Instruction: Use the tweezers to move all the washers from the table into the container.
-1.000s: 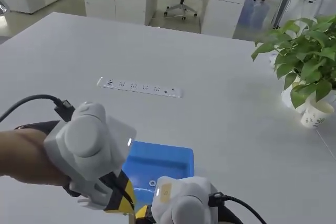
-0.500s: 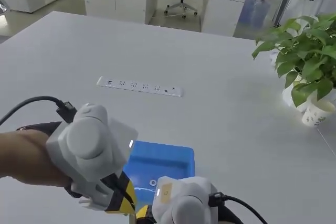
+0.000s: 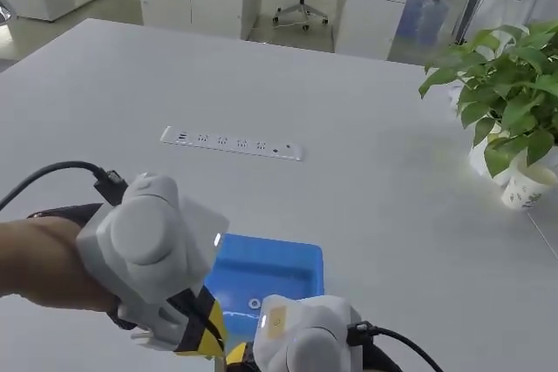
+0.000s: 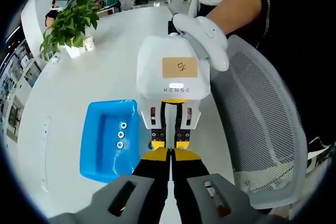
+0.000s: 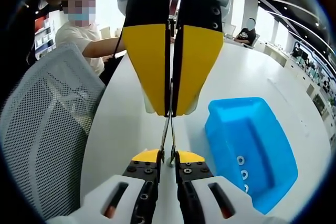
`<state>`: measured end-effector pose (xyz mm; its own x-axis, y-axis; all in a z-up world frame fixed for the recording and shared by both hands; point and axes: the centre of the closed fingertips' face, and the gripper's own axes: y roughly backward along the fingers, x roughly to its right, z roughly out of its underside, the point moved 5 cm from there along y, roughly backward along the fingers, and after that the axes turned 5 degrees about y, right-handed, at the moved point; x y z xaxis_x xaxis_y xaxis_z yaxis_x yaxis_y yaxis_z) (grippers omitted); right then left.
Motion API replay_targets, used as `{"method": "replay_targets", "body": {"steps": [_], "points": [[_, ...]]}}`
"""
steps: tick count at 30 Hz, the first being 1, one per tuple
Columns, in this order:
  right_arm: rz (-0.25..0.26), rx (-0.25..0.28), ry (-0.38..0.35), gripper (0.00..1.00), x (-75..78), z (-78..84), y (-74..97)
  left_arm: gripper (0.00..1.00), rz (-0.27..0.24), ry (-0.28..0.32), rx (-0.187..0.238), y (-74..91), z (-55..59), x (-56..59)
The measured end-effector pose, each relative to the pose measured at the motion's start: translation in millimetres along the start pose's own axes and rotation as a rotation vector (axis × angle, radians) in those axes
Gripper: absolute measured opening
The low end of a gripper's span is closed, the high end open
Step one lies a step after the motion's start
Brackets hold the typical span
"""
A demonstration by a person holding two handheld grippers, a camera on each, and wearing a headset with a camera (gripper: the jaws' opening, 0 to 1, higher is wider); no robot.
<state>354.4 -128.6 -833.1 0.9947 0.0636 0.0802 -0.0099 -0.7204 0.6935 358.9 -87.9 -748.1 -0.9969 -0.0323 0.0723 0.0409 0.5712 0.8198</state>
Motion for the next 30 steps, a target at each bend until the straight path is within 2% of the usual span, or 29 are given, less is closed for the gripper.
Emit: {"method": "replay_targets", "body": {"steps": [30], "points": [[0.010, 0.008, -0.017, 0.07, -0.9, 0.9, -0.4, 0.03, 0.001, 0.007, 0.008, 0.6, 0.1, 0.0]]}}
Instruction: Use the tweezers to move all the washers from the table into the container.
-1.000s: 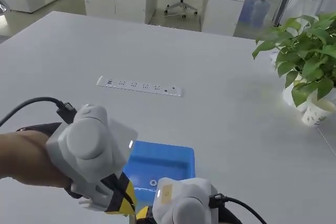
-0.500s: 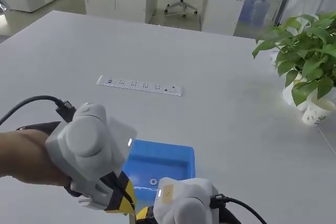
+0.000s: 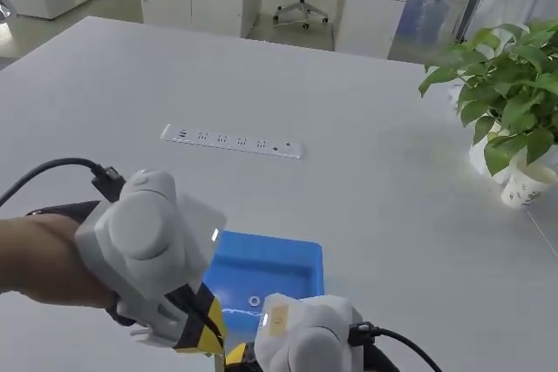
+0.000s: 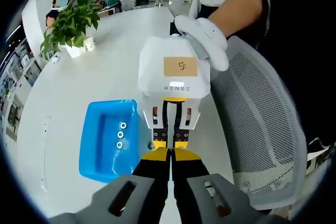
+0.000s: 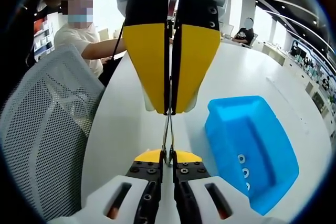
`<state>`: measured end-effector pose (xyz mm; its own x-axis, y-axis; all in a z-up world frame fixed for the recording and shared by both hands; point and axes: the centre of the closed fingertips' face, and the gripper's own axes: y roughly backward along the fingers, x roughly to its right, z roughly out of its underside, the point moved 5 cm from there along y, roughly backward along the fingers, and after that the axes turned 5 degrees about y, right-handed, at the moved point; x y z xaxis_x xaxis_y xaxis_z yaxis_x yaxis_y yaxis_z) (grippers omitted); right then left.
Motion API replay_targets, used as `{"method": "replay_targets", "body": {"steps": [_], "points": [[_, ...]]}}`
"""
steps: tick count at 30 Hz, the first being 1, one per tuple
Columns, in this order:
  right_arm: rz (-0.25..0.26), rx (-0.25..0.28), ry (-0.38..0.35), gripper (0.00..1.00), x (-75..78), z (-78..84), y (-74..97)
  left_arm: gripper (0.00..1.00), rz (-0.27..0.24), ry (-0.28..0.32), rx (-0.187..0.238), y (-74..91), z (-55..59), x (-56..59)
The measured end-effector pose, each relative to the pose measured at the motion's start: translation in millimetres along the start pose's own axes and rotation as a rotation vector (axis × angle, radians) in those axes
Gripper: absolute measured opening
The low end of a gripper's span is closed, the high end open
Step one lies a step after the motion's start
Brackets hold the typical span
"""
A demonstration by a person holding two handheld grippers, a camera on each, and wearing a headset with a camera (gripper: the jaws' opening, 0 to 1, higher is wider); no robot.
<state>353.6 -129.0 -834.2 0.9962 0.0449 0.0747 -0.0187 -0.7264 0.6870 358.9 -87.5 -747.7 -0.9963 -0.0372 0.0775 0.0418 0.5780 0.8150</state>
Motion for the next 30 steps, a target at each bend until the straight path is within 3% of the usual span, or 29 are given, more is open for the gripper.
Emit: {"method": "replay_targets", "body": {"steps": [30], "points": [[0.012, 0.016, 0.023, 0.07, 5.6, -15.1, 16.6, 0.03, -0.011, -0.008, 0.011, 18.2, -13.6, -1.0]]}}
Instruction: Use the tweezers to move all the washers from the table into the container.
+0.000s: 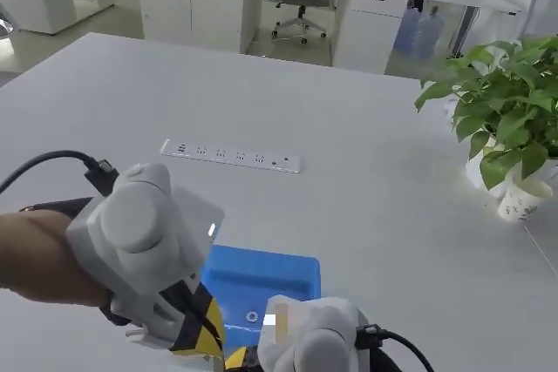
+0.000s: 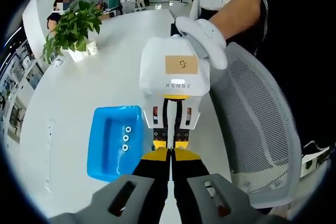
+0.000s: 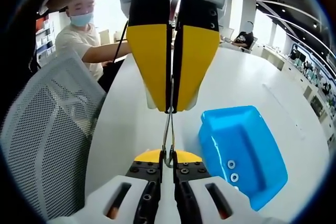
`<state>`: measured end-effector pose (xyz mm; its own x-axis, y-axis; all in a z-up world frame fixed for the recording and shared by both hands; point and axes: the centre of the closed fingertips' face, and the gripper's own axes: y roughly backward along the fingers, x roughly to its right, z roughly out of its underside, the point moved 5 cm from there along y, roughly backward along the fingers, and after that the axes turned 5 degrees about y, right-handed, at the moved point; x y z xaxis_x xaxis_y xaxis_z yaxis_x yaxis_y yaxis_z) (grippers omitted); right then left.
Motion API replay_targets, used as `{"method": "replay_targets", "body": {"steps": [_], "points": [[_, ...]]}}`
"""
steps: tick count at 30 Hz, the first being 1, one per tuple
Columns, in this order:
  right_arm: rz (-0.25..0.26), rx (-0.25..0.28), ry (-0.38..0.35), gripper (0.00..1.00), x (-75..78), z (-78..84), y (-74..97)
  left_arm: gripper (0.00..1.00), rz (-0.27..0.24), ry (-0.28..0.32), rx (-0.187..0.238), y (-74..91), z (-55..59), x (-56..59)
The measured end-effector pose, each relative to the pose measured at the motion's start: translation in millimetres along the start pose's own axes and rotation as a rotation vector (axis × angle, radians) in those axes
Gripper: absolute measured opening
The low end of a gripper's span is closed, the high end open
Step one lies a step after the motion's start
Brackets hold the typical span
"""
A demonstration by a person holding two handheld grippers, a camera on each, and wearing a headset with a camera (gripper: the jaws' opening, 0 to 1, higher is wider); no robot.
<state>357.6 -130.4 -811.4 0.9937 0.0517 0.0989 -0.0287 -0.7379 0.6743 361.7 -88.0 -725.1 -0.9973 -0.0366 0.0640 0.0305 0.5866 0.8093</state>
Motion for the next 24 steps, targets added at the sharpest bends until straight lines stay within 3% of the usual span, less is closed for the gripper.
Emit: {"method": "replay_targets", "body": {"steps": [13, 24], "points": [[0.007, 0.008, 0.005, 0.08, 4.2, -9.5, 9.8, 0.03, 0.009, -0.011, -0.004, 11.7, -9.4, -2.7], [0.030, 0.014, 0.034, 0.08, 19.0, -23.1, 20.8, 0.03, -0.005, -0.026, 0.000, 27.5, -18.7, -11.4]]}}
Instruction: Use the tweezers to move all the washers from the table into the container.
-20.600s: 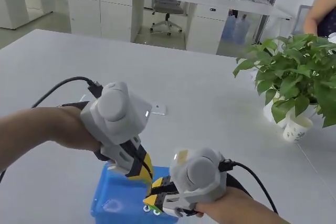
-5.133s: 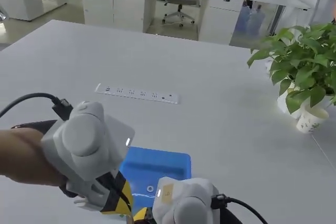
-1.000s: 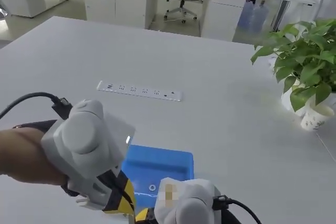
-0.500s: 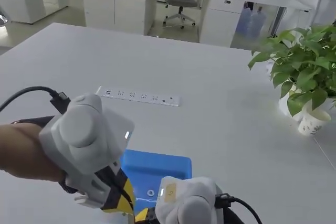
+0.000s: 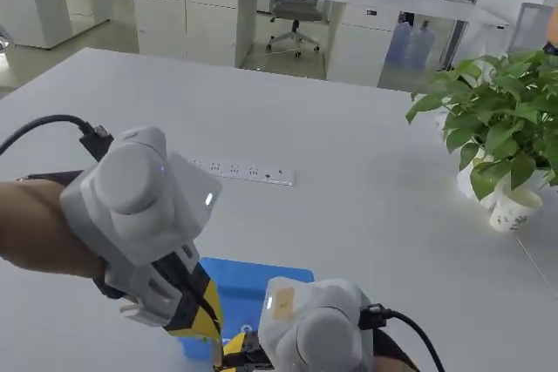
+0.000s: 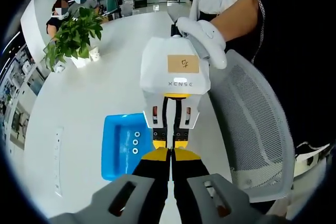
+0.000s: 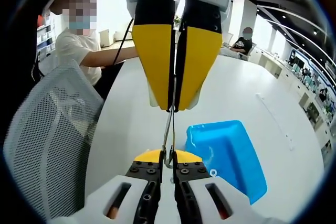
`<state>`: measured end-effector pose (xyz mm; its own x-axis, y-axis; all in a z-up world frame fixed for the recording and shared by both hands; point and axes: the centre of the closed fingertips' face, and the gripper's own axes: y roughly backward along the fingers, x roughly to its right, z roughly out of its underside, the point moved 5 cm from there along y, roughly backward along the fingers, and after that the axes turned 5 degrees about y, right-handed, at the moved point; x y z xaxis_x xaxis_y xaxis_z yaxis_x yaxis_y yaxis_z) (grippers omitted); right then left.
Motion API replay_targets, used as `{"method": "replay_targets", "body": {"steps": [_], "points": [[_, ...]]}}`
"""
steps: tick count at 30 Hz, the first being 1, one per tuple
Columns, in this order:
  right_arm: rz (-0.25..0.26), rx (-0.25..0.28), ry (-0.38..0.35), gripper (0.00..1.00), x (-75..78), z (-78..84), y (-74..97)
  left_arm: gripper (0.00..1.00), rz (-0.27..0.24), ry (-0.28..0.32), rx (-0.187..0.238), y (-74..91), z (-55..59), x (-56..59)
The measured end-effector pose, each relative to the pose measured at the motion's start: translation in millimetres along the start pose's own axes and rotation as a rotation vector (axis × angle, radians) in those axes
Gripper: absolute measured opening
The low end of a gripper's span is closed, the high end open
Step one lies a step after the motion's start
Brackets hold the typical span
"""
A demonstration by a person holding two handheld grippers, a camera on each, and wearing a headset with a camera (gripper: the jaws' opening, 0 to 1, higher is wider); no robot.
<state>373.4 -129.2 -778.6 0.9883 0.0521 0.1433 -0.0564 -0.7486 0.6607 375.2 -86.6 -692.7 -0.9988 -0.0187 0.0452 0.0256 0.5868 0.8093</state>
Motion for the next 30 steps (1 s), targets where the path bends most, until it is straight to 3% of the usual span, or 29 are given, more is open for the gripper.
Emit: {"method": "replay_targets", "body": {"steps": [19, 30], "points": [[0.030, 0.018, 0.016, 0.08, 36.5, -6.4, 6.9, 0.03, -0.018, -0.025, -0.006, 14.2, -10.9, -30.2], [0.035, 0.026, 0.005, 0.08, 55.7, -0.8, -5.5, 0.03, -0.035, -0.026, -0.020, 10.2, -2.6, -49.9]]}}
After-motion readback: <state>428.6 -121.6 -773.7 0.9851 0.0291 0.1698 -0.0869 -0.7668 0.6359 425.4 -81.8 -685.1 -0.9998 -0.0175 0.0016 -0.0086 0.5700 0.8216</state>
